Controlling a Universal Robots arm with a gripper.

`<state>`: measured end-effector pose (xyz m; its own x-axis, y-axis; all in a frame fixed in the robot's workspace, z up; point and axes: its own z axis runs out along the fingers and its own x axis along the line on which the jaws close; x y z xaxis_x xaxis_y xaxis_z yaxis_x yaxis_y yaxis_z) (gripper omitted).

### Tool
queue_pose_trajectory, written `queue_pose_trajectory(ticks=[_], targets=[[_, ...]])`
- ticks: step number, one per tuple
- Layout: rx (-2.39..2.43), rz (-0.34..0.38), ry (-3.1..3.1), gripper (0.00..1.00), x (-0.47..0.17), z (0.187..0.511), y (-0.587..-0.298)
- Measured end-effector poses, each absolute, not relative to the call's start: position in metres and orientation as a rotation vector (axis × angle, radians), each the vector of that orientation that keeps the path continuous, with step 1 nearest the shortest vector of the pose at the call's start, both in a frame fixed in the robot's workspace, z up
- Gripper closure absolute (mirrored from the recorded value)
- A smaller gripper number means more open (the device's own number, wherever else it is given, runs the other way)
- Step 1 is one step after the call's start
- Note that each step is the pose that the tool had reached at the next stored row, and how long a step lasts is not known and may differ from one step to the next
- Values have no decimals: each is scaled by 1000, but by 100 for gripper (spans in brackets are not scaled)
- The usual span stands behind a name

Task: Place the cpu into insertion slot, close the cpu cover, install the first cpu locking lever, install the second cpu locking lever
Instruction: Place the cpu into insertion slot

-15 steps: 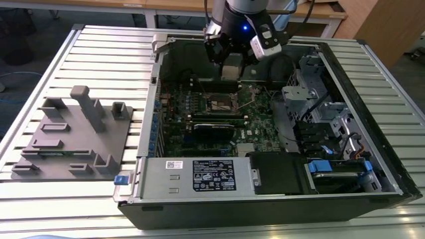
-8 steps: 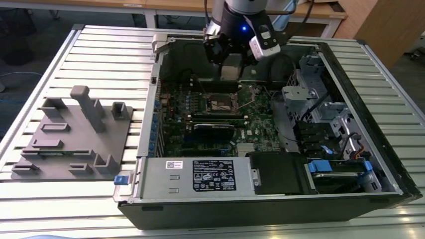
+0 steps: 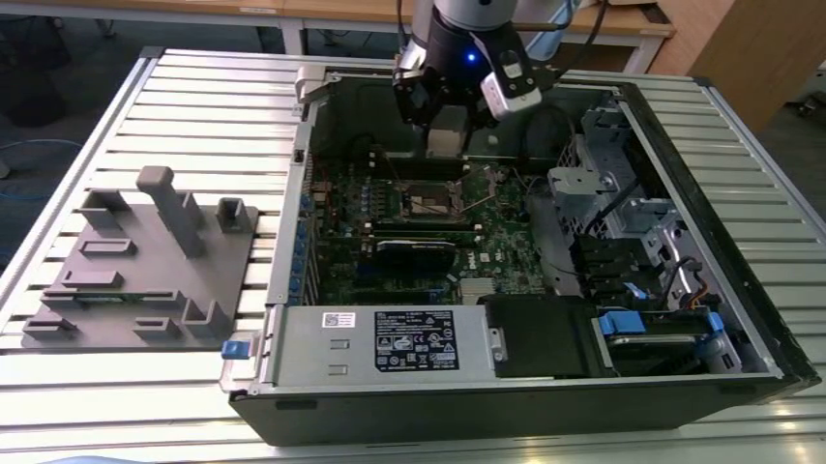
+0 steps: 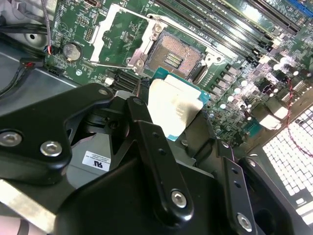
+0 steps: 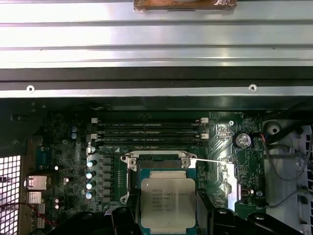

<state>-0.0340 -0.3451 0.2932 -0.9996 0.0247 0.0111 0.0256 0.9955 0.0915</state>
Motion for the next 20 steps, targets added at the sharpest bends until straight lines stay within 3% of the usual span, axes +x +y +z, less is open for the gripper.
queue_pose_trajectory(ticks=[20], targets=[[-39,-144,-3128,46,-34,283,-345]])
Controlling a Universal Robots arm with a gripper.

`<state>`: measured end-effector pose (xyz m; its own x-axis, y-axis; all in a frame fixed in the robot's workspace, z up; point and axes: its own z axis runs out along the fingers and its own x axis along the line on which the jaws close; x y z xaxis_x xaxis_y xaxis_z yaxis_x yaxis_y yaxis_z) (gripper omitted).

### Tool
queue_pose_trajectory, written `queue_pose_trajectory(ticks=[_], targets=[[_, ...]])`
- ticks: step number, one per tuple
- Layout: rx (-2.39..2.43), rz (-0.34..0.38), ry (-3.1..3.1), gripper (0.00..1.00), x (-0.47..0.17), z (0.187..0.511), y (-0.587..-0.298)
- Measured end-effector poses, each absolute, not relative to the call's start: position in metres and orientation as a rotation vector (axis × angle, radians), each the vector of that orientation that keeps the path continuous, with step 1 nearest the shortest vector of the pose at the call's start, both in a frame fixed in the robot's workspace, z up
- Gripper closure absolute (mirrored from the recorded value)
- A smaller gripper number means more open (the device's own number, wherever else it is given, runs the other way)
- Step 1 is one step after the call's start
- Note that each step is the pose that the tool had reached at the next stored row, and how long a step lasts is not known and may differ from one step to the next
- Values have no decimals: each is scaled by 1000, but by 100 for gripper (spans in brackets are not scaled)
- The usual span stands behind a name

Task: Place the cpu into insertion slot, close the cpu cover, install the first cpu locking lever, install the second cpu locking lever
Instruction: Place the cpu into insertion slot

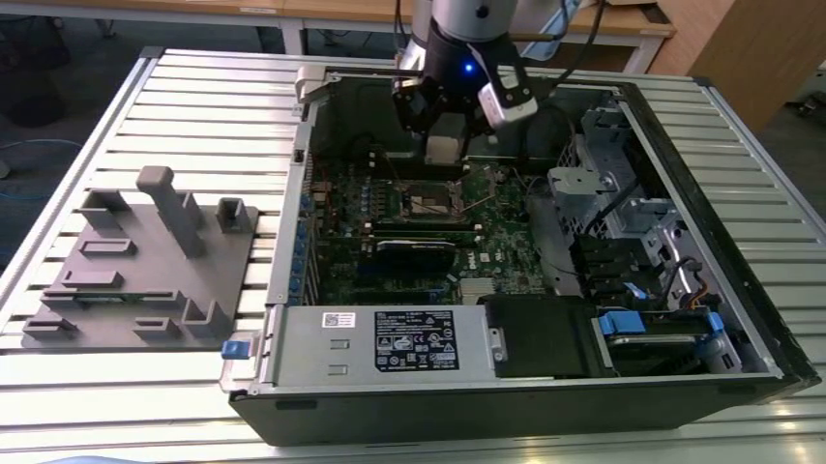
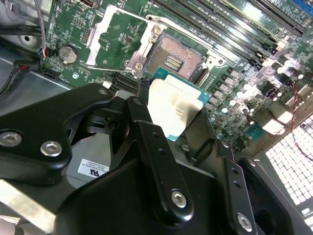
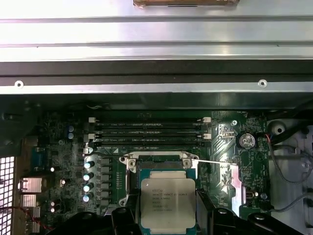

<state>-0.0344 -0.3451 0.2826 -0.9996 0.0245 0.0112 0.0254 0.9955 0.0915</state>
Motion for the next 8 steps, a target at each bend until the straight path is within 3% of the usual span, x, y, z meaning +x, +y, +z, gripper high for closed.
queue_pose_trajectory(ticks=[8], targets=[[-38,-143,-3128,46,-34,279,-345]])
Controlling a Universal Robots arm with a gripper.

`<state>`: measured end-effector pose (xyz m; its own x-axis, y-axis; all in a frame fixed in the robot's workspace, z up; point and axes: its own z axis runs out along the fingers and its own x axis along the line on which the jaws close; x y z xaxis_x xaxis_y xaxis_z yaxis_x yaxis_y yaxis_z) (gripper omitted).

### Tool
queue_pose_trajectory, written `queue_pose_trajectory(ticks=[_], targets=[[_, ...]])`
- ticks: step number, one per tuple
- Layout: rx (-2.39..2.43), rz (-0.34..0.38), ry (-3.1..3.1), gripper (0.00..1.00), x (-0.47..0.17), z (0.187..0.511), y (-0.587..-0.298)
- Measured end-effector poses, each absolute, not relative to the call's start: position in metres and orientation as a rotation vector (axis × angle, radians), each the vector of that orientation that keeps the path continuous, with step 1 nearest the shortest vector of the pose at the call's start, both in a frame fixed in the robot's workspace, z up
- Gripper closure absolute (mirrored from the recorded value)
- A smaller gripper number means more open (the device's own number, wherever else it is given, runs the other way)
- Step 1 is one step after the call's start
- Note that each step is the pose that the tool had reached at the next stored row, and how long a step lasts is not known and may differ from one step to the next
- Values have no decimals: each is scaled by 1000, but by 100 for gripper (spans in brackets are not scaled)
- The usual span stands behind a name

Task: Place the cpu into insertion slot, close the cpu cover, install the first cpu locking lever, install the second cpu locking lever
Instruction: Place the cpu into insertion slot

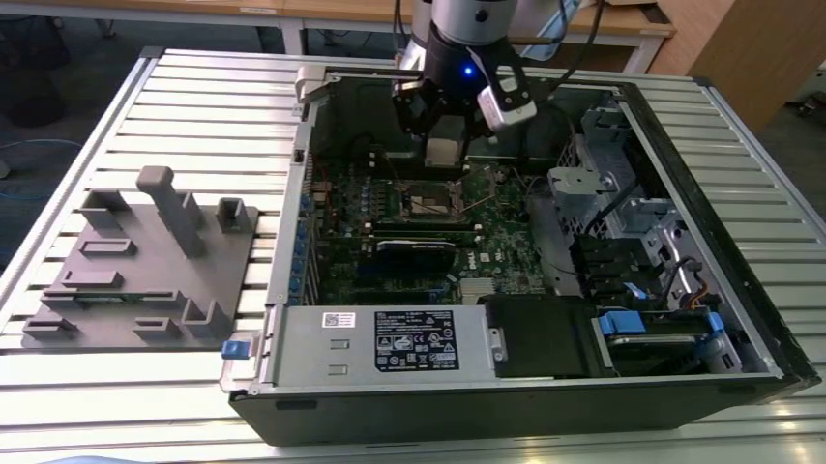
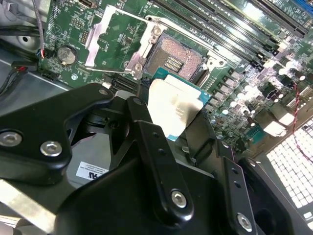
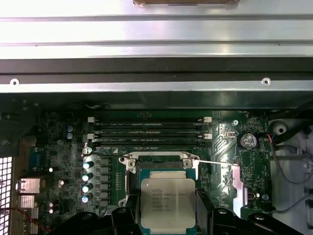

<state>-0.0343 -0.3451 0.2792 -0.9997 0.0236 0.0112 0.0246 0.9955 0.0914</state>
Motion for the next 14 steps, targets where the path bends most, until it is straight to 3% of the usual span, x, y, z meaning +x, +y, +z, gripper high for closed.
queue_pose_trajectory(ticks=[14], targets=[[-35,-144,-3128,46,-34,274,-345]])
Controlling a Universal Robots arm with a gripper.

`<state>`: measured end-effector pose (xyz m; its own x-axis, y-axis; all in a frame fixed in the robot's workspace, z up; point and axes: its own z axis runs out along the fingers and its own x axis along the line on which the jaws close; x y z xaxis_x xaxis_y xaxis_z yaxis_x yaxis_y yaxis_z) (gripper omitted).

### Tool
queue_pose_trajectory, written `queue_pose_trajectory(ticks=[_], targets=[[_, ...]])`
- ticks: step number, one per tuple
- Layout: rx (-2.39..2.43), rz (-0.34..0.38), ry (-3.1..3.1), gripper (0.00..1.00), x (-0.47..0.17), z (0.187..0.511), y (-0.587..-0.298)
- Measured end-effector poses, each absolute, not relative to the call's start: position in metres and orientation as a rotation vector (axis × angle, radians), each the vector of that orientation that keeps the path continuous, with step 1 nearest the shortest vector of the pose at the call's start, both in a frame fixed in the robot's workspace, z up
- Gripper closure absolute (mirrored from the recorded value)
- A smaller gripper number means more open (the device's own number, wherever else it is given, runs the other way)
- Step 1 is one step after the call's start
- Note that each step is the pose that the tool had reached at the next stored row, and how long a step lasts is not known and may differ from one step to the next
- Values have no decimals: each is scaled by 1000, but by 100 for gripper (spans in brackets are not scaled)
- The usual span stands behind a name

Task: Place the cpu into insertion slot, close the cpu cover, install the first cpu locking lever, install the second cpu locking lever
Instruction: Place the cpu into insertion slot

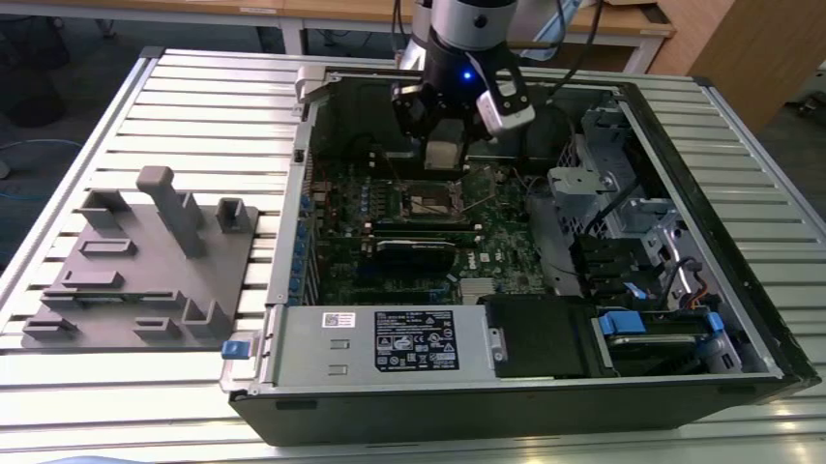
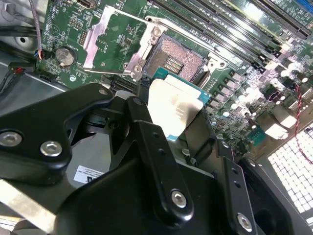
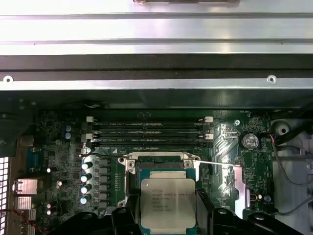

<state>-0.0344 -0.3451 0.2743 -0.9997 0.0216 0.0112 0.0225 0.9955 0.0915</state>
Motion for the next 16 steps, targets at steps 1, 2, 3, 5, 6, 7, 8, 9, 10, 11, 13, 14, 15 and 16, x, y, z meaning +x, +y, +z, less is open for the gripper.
queue_pose_trajectory(ticks=[1,2,3,5,6,7,8,9,10,11,13,14,15,16], targets=[[-34,-144,-3128,46,-34,274,-345],[-34,-144,-3128,46,-34,273,-345],[-33,-144,-3128,46,-34,273,-345],[-32,-144,-3128,46,-34,272,-345],[-32,-144,-3128,46,-34,271,-345],[-31,-143,-3128,46,-34,271,-345],[-30,-143,-3128,46,-34,271,-345],[-29,-143,-3128,46,-34,271,-345],[-28,-144,-3128,46,-34,270,-345],[-28,-143,-3128,46,-34,270,-345],[-28,-143,-3128,46,-34,270,-345],[-28,-143,-3128,46,-34,270,-345],[-28,-143,-3128,46,-34,270,-345],[-27,-144,-3129,46,-34,270,-345]])
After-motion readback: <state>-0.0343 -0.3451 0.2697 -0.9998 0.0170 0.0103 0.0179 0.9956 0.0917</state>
